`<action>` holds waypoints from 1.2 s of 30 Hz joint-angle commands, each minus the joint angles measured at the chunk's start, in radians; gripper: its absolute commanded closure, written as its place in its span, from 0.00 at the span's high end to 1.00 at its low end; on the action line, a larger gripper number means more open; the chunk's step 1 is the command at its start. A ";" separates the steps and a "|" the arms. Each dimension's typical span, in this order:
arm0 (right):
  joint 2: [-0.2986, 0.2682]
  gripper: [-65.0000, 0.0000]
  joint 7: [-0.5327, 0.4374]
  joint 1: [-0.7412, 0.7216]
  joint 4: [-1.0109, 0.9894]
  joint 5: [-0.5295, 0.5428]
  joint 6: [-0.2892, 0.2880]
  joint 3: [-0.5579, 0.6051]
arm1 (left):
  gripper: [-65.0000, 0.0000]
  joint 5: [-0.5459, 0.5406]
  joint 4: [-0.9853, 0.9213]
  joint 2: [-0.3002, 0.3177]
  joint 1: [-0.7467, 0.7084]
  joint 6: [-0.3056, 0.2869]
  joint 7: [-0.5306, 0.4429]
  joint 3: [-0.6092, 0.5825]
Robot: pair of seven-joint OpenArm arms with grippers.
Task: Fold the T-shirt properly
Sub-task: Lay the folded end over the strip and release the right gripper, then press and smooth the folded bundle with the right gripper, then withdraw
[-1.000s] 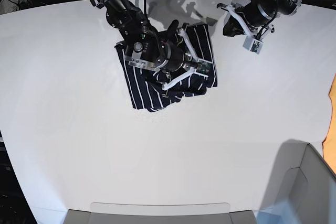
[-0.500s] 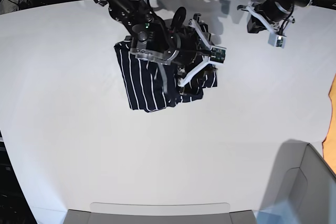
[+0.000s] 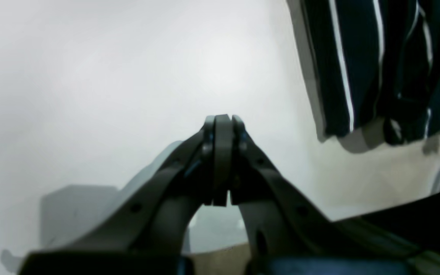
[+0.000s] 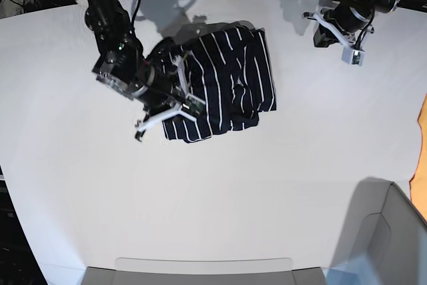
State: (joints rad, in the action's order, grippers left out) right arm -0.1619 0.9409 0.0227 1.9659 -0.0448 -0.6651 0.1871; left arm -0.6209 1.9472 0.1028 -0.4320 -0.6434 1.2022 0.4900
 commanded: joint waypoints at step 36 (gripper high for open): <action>0.319 0.00 -0.250 -0.577 -0.929 0.018 0.008 0.469 | 0.00 -0.017 0.010 -0.025 -0.003 -0.002 -0.014 0.003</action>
State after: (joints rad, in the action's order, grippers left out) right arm 0.1474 0.7055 -0.5190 1.0153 -0.0322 -0.6613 0.6640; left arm -0.6212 1.9430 0.0696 -0.4328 -0.6437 1.2030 0.4919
